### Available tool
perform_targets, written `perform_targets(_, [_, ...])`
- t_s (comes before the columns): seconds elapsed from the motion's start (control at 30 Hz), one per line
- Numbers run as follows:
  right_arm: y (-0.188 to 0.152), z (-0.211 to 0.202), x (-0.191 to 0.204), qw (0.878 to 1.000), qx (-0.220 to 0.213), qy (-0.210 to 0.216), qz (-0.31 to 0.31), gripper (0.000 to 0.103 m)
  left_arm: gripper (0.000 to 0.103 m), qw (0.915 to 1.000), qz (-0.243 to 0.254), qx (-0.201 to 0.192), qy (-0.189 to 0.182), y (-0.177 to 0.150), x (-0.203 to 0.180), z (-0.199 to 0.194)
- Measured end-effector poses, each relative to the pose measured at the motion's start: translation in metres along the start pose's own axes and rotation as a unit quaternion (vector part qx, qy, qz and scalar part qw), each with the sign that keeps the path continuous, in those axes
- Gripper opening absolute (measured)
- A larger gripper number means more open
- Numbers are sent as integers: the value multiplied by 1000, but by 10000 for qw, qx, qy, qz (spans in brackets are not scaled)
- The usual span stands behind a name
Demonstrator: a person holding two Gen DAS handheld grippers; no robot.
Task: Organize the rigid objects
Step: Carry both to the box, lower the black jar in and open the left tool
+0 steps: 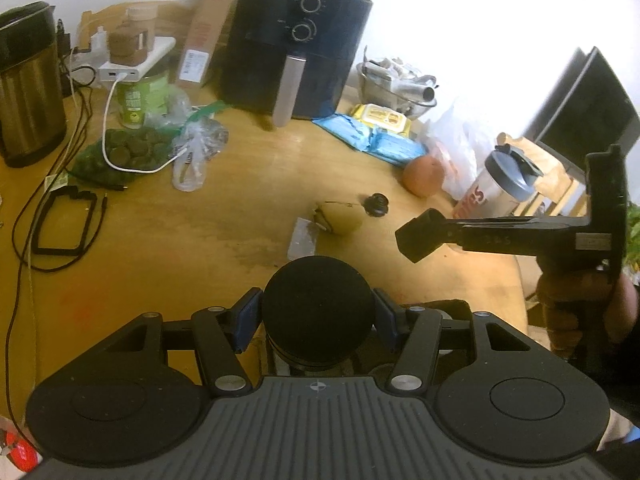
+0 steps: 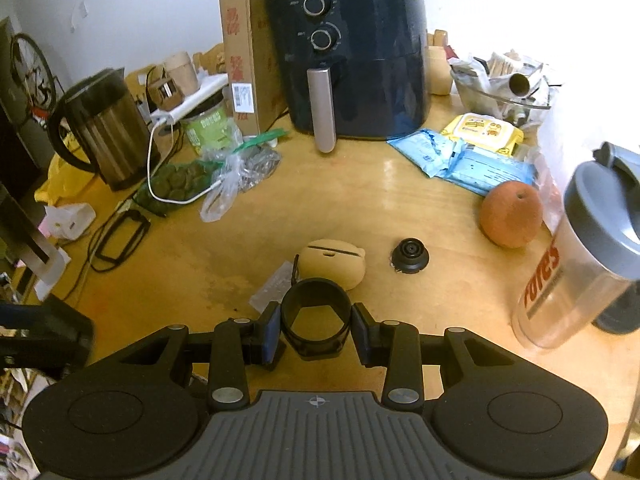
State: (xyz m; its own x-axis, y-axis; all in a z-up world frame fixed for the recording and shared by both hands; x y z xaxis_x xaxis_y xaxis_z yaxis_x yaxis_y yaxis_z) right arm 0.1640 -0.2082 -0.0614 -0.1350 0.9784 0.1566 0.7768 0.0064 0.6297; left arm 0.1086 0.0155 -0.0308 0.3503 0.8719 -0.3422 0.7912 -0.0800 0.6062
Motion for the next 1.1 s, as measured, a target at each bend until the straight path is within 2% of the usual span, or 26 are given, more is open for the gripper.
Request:
perform_targets(0.57, [-32,-45,-2,9974,-55,440,572,40,57,9984,340,413,-197,-21,-11,21])
perform_targets(0.83, [-56,-58,11,9959,72,717,543,40,57,9959,644,617,-174,-32,-19,34])
perform_targets(1.1, [-76,-64,19,9971,258,611,370,40,57,9924,1028,678,-70,-31,-26,44])
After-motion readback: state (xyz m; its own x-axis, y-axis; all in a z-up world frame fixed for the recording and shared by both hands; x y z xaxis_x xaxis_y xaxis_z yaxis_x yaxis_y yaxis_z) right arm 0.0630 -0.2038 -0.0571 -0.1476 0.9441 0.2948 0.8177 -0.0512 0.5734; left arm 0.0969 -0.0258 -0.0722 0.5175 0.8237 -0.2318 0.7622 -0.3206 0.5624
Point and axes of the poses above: each gripper's, at about its wrist camera, not at the fingertips, and z roughly the way its jaws point, x to its left, y to its top, the point moved 5 cm from there along z, roughly the way its jaws point, and after that the axes turned 6 degrees about -y, right-handed, at the moved point
